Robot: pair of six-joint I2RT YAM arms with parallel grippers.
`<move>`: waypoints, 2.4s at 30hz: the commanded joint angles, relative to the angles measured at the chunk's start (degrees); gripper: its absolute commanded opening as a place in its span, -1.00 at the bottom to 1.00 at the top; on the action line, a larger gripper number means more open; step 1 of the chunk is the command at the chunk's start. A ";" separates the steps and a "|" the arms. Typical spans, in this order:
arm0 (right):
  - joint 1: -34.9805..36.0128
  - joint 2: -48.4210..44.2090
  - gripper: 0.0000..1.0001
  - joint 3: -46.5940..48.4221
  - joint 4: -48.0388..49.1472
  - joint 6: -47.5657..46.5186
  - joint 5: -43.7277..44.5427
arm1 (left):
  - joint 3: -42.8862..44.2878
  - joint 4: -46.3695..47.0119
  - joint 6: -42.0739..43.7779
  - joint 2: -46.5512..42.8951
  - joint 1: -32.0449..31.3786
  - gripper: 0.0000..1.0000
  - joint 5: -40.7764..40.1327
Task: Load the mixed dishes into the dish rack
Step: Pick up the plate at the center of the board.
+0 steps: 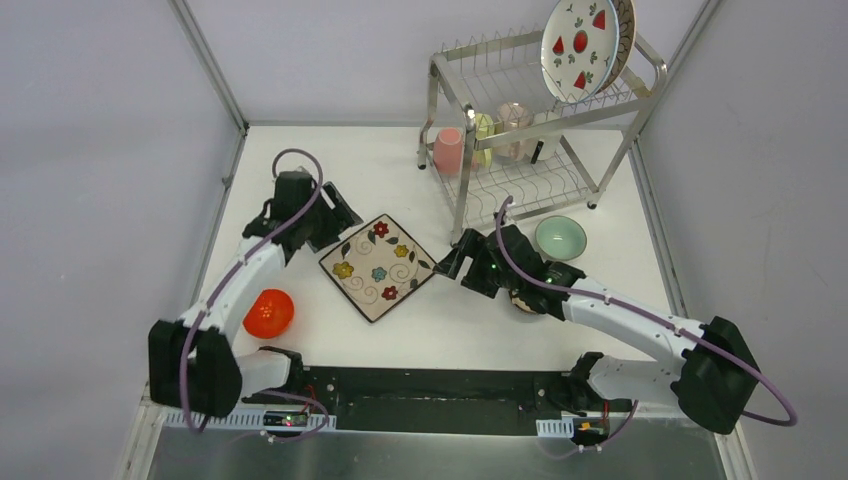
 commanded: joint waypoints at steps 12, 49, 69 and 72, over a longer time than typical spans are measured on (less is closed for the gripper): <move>2.49 -1.26 0.70 -0.11 6.08 -0.93 2.19 | 20.33 -1.12 18.66 32.83 10.36 0.33 18.24; 3.73 -1.34 0.68 -5.67 8.03 -4.24 3.67 | -0.90 -2.02 13.77 23.49 5.57 -0.13 22.85; 3.67 7.28 0.50 -7.57 13.57 -6.59 6.26 | -9.18 7.58 9.06 14.40 1.76 0.00 28.35; 3.61 8.34 0.51 -7.18 13.57 -5.86 6.42 | -9.31 7.80 9.58 15.95 1.76 -0.01 29.34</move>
